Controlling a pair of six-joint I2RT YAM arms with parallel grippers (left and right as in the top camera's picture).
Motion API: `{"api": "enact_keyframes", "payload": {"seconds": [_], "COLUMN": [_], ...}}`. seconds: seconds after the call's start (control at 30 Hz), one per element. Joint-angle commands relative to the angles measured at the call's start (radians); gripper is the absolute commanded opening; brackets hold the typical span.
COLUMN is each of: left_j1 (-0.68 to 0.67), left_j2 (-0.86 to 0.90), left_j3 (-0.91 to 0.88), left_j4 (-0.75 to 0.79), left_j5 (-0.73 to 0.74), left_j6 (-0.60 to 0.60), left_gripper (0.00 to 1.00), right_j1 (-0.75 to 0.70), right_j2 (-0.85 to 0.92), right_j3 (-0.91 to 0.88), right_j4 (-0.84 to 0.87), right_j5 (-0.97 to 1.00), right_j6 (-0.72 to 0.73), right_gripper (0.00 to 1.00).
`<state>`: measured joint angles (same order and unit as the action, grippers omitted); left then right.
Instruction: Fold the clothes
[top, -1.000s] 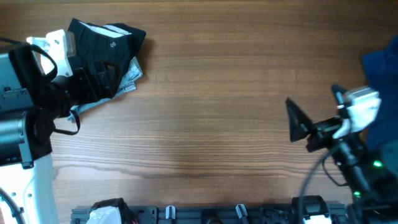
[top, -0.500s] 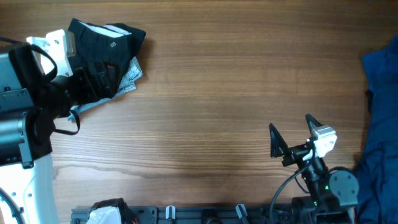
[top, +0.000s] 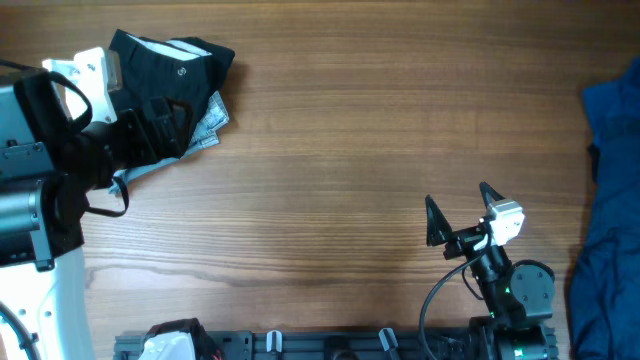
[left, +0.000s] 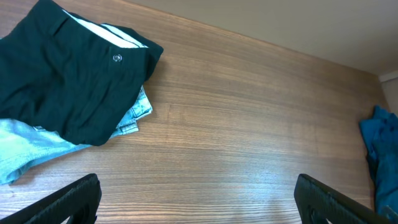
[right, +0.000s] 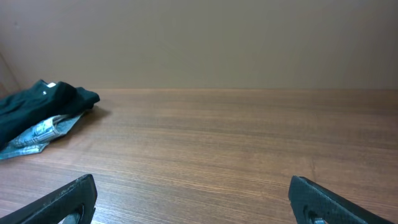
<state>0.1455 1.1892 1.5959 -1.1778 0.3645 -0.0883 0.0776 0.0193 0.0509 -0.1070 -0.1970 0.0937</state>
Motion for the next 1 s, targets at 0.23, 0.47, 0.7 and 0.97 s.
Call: {"api": "enact_keyframes", "payload": {"seconds": [0.23, 0.47, 0.7, 0.97], "left_j1": [-0.004, -0.004, -0.031, -0.188], "left_j2": [-0.006, -0.006, -0.047, -0.244], "left_j3": [-0.005, -0.005, -0.031, -0.475], "left_j4": [0.002, 0.002, 0.068, 0.54], "left_j5": [0.009, 0.009, -0.045, -0.103], "left_j6": [-0.006, -0.006, 0.006, 0.115], "left_gripper": [1.0, 1.0, 1.0, 1.0], "right_j1": [0.002, 0.002, 0.002, 0.002], "right_j2": [-0.012, -0.012, -0.012, -0.012], "right_j3": [0.003, 0.003, 0.003, 0.003], "right_j4": [0.006, 0.006, 0.006, 0.006], "right_j5": [0.018, 0.018, 0.018, 0.018], "right_j6": [0.014, 0.014, 0.014, 0.013], "right_gripper": [1.0, 0.99, 1.0, 1.0]}}
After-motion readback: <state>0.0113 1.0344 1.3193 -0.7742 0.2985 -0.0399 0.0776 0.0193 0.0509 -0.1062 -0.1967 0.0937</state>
